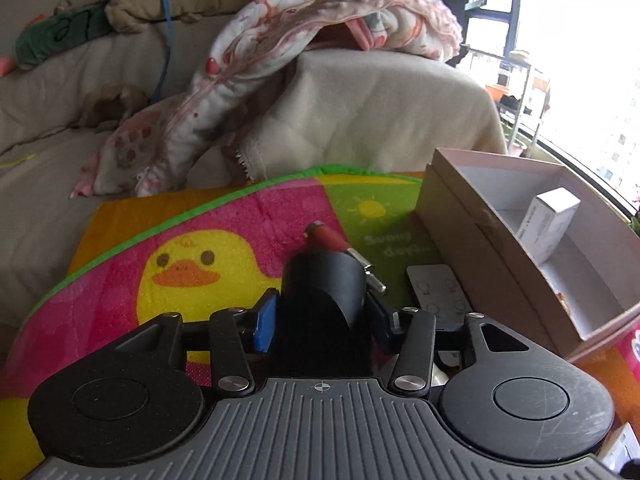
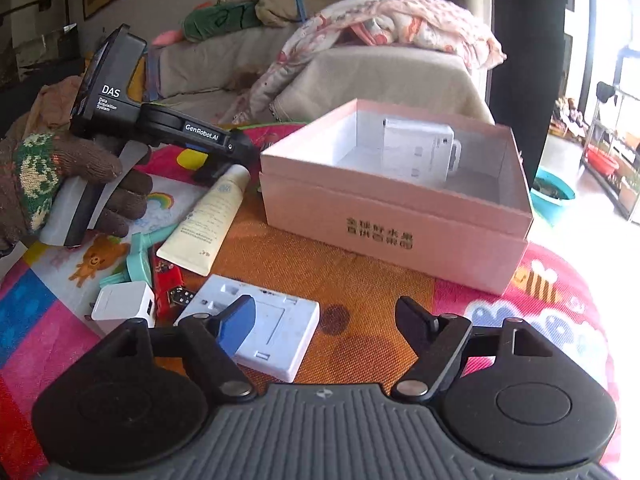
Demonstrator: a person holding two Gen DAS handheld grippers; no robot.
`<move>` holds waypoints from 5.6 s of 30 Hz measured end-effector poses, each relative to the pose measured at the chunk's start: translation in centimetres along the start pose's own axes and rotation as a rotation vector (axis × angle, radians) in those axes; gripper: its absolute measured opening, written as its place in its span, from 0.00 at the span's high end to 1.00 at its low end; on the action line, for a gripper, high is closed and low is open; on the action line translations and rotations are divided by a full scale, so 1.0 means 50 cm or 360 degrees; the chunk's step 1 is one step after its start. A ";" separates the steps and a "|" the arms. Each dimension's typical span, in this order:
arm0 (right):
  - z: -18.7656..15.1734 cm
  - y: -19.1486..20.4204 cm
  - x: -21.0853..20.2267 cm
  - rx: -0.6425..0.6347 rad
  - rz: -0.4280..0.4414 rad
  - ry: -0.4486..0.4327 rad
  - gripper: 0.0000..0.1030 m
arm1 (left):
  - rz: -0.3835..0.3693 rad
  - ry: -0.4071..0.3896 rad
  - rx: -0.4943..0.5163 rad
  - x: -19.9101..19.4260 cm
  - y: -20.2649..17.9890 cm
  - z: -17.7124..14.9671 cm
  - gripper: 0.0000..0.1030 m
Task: Organize rigid objects
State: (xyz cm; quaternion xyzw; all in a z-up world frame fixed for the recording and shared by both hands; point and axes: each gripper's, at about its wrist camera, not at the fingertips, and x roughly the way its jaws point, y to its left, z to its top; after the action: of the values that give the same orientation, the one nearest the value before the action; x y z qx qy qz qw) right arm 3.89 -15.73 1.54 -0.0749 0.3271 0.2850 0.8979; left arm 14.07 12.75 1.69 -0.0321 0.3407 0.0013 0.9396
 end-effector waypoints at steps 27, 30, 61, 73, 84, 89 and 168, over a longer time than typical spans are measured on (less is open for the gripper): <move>0.422 0.171 0.369 -0.0018 0.0058 0.0402 0.58 | -0.0424 -0.0309 -0.0435 -0.279 0.155 -0.177 0.50; 0.407 0.189 0.451 -0.0053 -0.0076 0.0508 0.65 | -0.0458 -0.0308 -0.0497 -0.287 0.174 -0.193 0.50; 0.395 0.201 0.462 -0.0625 -0.0700 0.0715 0.89 | -0.0602 -0.0265 -0.0624 -0.266 0.150 -0.211 0.49; 0.318 0.194 0.165 -0.0532 0.0065 0.0780 0.95 | -0.0592 -0.0304 -0.0672 -0.281 0.162 -0.218 0.49; -0.096 -0.481 -0.081 0.0761 -0.0408 0.0283 0.46 | -0.0339 -0.0209 -0.0639 -0.292 0.098 -0.175 0.49; -0.148 -0.478 -0.118 0.0868 -0.0120 0.0082 0.47 | -0.0338 -0.0147 -0.0518 -0.290 0.013 -0.164 0.49; 0.141 -0.042 -0.253 -0.0112 -0.0351 -0.0535 0.23 | -0.0774 -0.0421 0.0142 -0.325 -0.241 0.179 0.49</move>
State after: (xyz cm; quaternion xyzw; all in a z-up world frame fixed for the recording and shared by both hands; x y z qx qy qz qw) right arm 1.04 -21.04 14.87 -0.0929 0.1524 0.2046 0.9624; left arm 7.63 1.61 19.68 -0.0711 0.1972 -0.2351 0.9491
